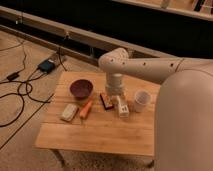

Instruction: Knock the bottle over

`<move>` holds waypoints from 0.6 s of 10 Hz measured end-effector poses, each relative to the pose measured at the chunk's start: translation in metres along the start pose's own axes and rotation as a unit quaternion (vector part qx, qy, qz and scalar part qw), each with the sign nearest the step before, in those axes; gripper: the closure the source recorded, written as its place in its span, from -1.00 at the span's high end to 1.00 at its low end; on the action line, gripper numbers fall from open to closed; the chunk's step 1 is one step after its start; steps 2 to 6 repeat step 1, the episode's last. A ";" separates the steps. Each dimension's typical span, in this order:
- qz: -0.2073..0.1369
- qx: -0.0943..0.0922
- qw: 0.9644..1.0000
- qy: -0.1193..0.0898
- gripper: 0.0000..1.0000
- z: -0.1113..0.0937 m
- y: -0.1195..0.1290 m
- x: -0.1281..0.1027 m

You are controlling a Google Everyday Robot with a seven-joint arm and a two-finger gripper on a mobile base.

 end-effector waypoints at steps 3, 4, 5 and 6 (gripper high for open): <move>0.000 0.000 1.000 0.000 0.30 0.000 0.001 0.000; 0.000 0.000 1.000 0.000 0.30 0.000 0.001 0.000; 0.000 0.000 1.000 0.000 0.30 0.000 0.001 0.000; 0.000 0.000 1.000 0.000 0.30 0.000 0.001 0.000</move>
